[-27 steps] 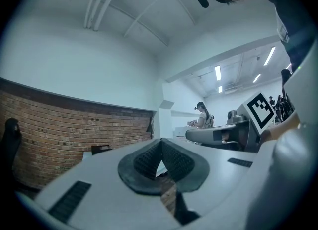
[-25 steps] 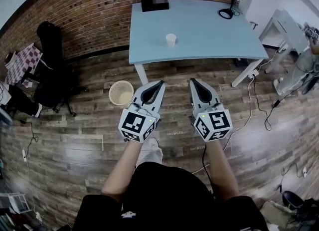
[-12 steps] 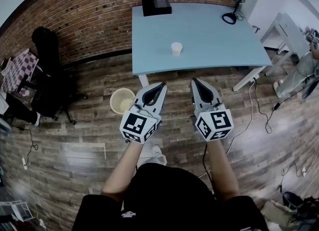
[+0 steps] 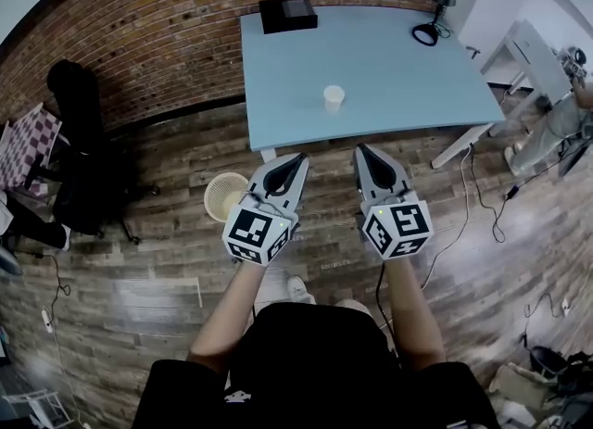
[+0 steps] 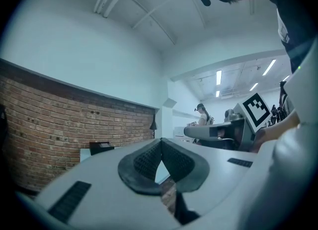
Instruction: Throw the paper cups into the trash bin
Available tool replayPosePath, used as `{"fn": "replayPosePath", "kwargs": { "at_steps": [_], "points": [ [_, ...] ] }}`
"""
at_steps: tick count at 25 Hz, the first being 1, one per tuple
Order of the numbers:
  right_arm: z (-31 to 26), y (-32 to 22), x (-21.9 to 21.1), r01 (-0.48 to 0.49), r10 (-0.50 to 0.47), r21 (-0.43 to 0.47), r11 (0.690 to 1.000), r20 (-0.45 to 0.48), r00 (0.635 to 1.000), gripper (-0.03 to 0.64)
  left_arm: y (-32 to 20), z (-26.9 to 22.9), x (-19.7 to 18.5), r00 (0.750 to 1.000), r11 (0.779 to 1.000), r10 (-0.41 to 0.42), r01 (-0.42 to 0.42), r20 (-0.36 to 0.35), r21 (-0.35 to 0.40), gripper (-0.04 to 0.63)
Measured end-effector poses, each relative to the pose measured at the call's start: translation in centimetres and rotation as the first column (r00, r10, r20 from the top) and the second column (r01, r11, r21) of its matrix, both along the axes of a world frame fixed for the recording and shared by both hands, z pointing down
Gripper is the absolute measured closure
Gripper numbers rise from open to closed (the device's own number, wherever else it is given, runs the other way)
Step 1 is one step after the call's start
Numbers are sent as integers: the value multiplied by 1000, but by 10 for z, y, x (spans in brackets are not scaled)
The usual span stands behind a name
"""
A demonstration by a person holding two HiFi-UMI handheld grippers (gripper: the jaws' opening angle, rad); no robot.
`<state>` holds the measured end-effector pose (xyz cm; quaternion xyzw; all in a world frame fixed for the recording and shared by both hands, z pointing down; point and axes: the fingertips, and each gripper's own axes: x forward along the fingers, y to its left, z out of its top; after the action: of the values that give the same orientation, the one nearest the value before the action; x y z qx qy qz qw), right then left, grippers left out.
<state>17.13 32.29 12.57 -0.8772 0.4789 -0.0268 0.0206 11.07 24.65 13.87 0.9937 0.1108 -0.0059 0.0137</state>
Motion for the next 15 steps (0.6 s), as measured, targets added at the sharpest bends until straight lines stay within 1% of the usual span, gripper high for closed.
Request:
{"fn": "replayPosePath", "kwargs": {
  "at_steps": [6,11,15],
  "points": [
    [5,-18,0,-14,14,-19,1000,-6,1000,614,-22,5,1,1000,1000,9,-9,-8,-19,586],
    [10,-33,2,-17,18,-32,999,14,1000,614,-39,9,-2,1000,999,-1,1,-2,-33,586],
    [10,-41,8,-13,13,-37,999,10,1000,614,-52,12,-2,1000,999,-19,20,6,-42,586]
  ]
}}
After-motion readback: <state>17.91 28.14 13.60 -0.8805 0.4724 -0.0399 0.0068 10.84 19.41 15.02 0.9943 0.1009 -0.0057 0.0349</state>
